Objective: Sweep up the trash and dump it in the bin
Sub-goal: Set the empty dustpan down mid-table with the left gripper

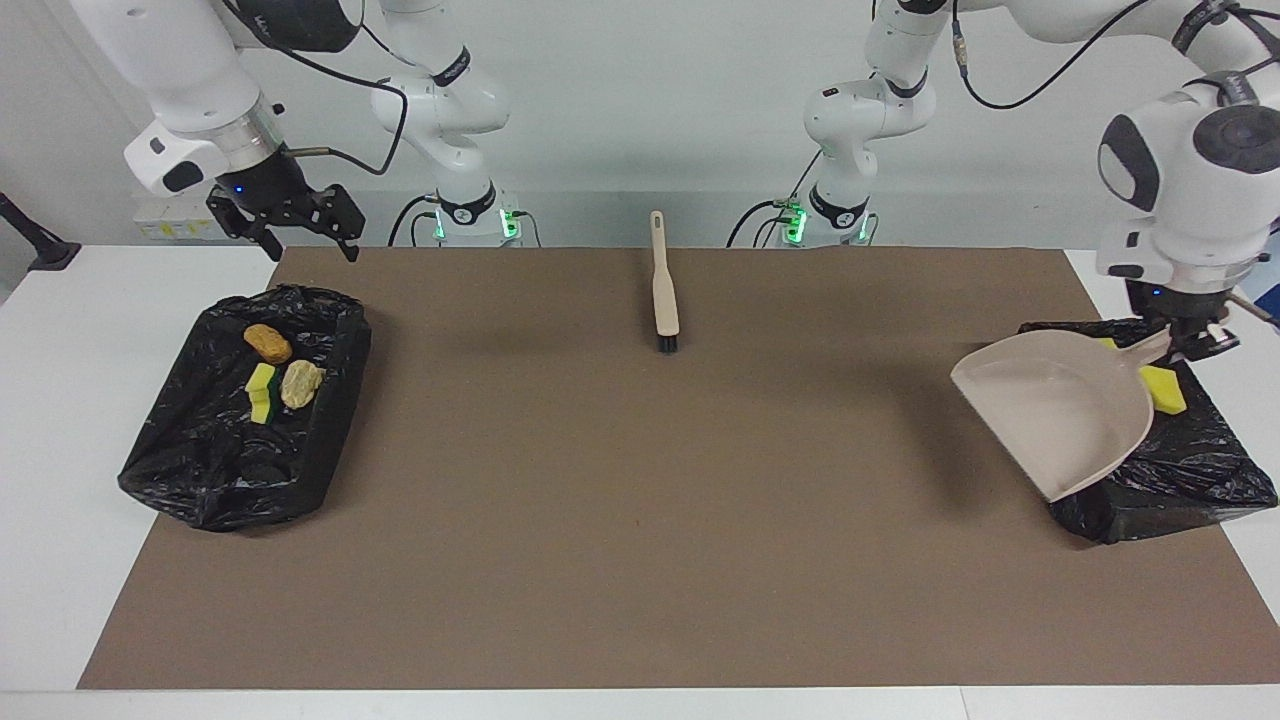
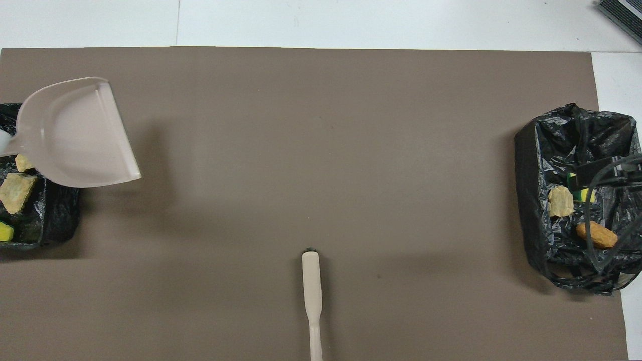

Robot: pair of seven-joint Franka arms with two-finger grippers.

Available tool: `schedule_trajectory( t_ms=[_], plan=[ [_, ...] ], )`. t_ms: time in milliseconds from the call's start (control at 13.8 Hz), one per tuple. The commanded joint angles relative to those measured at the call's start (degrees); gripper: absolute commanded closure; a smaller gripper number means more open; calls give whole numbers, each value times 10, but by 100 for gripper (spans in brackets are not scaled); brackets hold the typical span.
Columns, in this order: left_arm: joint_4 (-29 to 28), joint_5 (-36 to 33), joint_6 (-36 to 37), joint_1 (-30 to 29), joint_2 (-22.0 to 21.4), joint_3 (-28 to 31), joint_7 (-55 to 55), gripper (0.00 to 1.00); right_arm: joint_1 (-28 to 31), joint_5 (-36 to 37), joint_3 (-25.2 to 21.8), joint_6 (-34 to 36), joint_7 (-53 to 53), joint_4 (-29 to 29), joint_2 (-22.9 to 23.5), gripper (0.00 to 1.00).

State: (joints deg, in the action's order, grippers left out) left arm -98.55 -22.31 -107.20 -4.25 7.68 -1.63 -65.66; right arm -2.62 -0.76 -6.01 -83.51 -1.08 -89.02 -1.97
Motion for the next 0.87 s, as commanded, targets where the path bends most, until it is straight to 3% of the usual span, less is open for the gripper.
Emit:
schedule_trajectory(
  t_ms=[0,145,436,654,799],
  plan=[
    [-33,57,-2,59,5,10,175,100,-1,8,6,1,24,-9,-2,0],
    [-43,92,-22,114,36,10,329,100,-1,3,6,0,25,1,2,0],
    [-45,194,-53,192,58,10,547,100,-1,-1,6,-19,26,1,0,0],
    [-38,253,-118,244,84,11,723,100,-2,14,4,-47,26,-2,1,0],
    [-31,260,-153,270,96,8,761,100,1,13,5,-55,27,-4,1,0]
  ],
)
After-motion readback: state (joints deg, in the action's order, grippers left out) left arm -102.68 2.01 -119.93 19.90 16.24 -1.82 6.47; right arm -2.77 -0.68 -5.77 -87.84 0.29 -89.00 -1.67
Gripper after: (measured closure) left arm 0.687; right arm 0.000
